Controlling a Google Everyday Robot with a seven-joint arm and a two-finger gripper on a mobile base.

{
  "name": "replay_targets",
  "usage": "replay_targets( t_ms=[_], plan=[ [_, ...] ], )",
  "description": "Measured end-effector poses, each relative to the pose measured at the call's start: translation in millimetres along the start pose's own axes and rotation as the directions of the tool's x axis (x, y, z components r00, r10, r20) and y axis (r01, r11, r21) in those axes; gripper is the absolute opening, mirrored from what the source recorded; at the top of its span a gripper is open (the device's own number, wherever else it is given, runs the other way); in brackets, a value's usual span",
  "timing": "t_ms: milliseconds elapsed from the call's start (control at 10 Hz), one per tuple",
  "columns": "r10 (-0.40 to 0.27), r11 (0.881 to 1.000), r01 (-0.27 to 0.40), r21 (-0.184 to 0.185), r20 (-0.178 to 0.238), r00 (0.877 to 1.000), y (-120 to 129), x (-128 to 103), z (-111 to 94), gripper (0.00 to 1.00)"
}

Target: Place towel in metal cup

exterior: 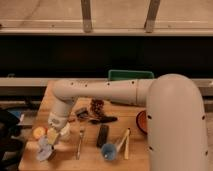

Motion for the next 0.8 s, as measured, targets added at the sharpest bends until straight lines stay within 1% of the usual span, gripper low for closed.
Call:
replay_targets(
  t_ms=[300,400,500,600,800],
  plan=[
    [-0.01,1.0,0.009,-0.011,-0.058,0.998,-6.2,-8.0,7.4,0.0],
    [-0.008,1.0,0.007,-0.014,-0.068,0.998,-8.4,-8.2,9.3,0.01],
    [-0.004,1.0,0.003,-0.016,-0.078,0.997,-11.1,-9.0,11.6,0.09],
    [-0.002,1.0,0.001,-0.007,-0.079,0.997,-13.8,-9.3,10.9,0.21],
    [-0.006,0.999,0.008,0.039,-0.055,0.998,-16.4,-13.5,1.5,0.37]
  ],
)
